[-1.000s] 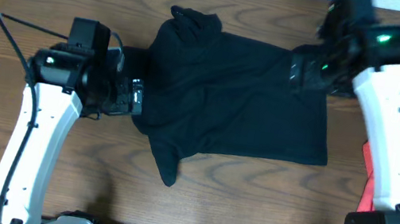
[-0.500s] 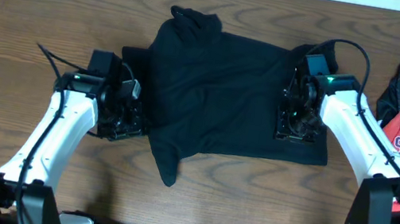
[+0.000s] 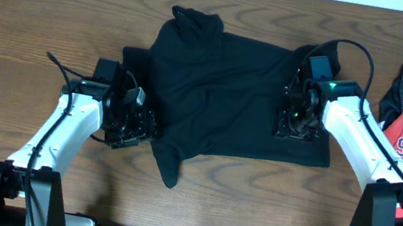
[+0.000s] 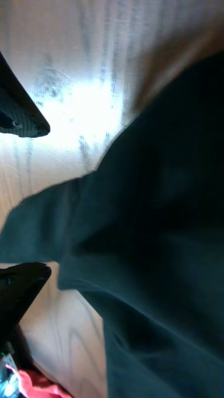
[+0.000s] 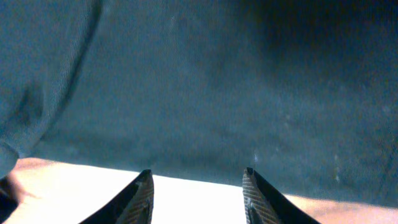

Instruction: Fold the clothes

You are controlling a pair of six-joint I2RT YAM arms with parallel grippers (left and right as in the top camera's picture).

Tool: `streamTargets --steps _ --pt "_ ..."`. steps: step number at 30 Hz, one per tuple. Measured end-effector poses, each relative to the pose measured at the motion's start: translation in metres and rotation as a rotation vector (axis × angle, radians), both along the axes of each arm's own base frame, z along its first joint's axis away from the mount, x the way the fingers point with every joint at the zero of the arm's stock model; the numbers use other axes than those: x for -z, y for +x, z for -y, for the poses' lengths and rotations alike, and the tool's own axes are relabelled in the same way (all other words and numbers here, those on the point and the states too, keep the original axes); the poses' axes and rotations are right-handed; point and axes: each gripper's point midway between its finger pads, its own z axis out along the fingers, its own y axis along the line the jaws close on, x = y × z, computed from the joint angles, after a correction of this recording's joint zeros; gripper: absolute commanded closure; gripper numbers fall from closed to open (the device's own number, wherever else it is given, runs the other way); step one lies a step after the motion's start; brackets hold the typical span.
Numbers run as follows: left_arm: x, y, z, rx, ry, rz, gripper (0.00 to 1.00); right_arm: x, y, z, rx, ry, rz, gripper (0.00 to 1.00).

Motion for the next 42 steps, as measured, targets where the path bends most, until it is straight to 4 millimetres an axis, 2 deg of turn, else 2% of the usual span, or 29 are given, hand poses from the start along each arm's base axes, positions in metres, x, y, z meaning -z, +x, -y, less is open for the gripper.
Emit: streamTargets --steps 4,7,8,11,12,13,14,17,19,21,31,38,39,42 --pt "0.004 0.009 0.001 -0.025 -0.006 0.010 0.34 0.015 -0.002 0.000 0.002 0.005 0.013 0.69" --pt "0.006 0.010 0.001 -0.033 -0.006 0.004 0.34 0.029 -0.009 0.002 0.008 0.004 0.006 0.87" --pt "0.007 0.010 0.001 -0.034 -0.006 0.005 0.34 0.032 -0.011 0.002 0.010 0.005 0.003 0.88" --pt "0.006 0.011 0.001 -0.040 -0.007 0.004 0.34 0.044 -0.017 0.004 0.028 0.005 -0.005 0.83" --pt "0.006 0.011 0.001 -0.043 -0.007 0.003 0.34 0.047 -0.020 0.004 0.032 0.004 -0.007 0.87" --pt "0.006 0.011 0.001 -0.044 -0.007 0.003 0.34 0.051 -0.022 0.005 0.034 0.004 -0.008 0.97" --pt "0.006 0.011 0.001 -0.046 -0.008 0.003 0.34 0.056 -0.025 0.006 0.035 0.004 -0.011 0.99" --pt "0.006 0.011 0.001 -0.049 -0.008 0.002 0.30 0.061 -0.028 0.006 0.063 0.013 0.005 0.99" --pt "0.006 0.011 0.001 -0.048 -0.008 0.003 0.20 0.062 -0.028 0.006 0.078 0.023 0.032 0.99" --pt "0.006 0.012 0.001 -0.050 -0.008 0.003 0.16 0.063 -0.028 0.006 0.089 0.030 0.051 0.99" --pt "0.006 0.024 0.002 -0.067 -0.017 0.047 0.13 0.063 -0.029 0.006 0.116 0.044 0.061 0.99" --pt "0.021 0.015 0.007 -0.073 -0.012 -0.032 0.14 0.063 -0.029 0.006 0.117 0.044 0.060 0.99" --pt "0.024 0.013 0.010 -0.071 -0.011 -0.049 0.19 0.063 -0.029 0.006 0.117 0.045 0.060 0.99" --pt "0.034 0.012 0.017 -0.070 -0.012 -0.075 0.79 0.063 -0.029 0.006 0.117 0.045 0.060 0.99"
